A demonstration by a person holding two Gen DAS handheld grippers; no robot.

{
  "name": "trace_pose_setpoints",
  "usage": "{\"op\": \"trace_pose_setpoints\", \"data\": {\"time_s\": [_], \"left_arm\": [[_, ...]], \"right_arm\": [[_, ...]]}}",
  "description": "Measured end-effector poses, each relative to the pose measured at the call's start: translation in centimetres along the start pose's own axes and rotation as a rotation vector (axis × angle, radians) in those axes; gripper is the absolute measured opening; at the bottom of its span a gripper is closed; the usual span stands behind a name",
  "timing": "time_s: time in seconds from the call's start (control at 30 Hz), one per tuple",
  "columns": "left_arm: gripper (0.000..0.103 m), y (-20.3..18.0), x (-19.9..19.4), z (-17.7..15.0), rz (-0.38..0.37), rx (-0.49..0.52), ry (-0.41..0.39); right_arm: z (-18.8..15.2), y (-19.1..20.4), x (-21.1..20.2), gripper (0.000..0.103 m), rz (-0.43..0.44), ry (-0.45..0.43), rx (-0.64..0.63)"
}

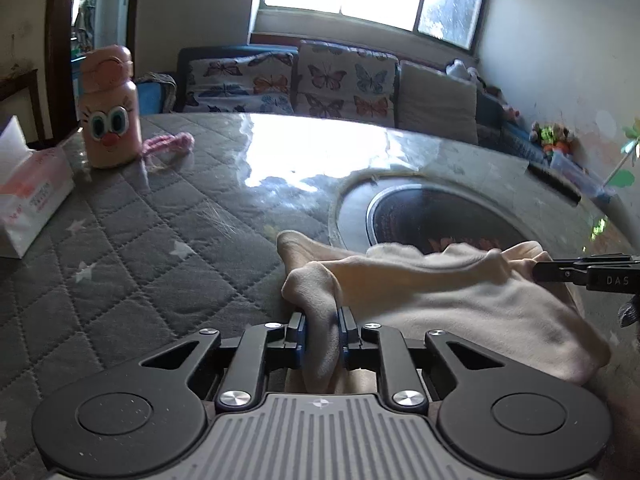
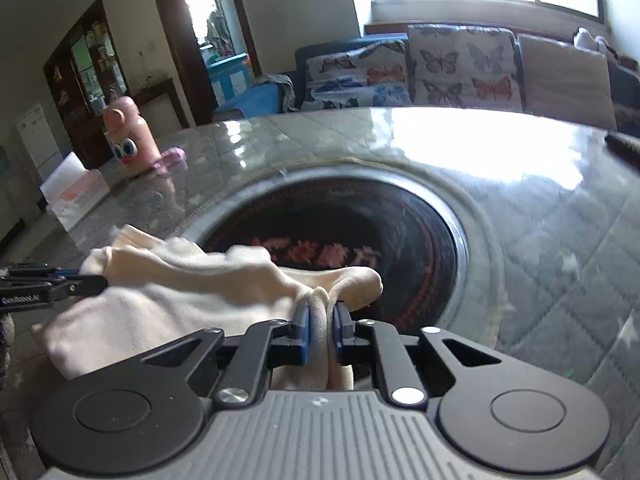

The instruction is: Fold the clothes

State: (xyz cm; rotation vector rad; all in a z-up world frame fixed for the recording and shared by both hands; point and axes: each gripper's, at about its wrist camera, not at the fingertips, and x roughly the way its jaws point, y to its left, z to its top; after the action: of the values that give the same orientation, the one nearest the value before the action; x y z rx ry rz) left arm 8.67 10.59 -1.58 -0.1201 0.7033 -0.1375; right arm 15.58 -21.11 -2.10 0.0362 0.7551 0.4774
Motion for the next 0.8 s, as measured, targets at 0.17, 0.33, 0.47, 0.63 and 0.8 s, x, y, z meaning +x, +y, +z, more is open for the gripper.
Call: {"op": "trace_pose_setpoints", "data": {"time_s": [0.17,0.33,0.47,0.63,0.8], "left_arm": [[0.017,1.6,-3.0,0.5,0.027,-0.021,-0.064],[0.017,4.6,-6.2,1.0,0.089,-0.061,-0.116],[0.017,7.2,-7.2,1.1,0.157,-0.088,-0.122],[0.017,9.9,-7.0,0.9,0.244,-0.118,-0.098],[0.03,12.4,-6.8,0.7,0.325,-0.144,-0.077]], "right_arm": [[2.6,2.2,-0.8,0.009,0.045,-0.053,-0.052],[5.0,5.5,1.1,0.009,0.098,-0.07,-0.101],[6.5,8.3,3.2,0.009,0.15,-0.073,-0.138],[8.0,12.2,6.8,0.009,0.201,-0.069,-0.183],[8.6,14.3,10.2,0.013,0.179,-0.035,-0.209]]}}
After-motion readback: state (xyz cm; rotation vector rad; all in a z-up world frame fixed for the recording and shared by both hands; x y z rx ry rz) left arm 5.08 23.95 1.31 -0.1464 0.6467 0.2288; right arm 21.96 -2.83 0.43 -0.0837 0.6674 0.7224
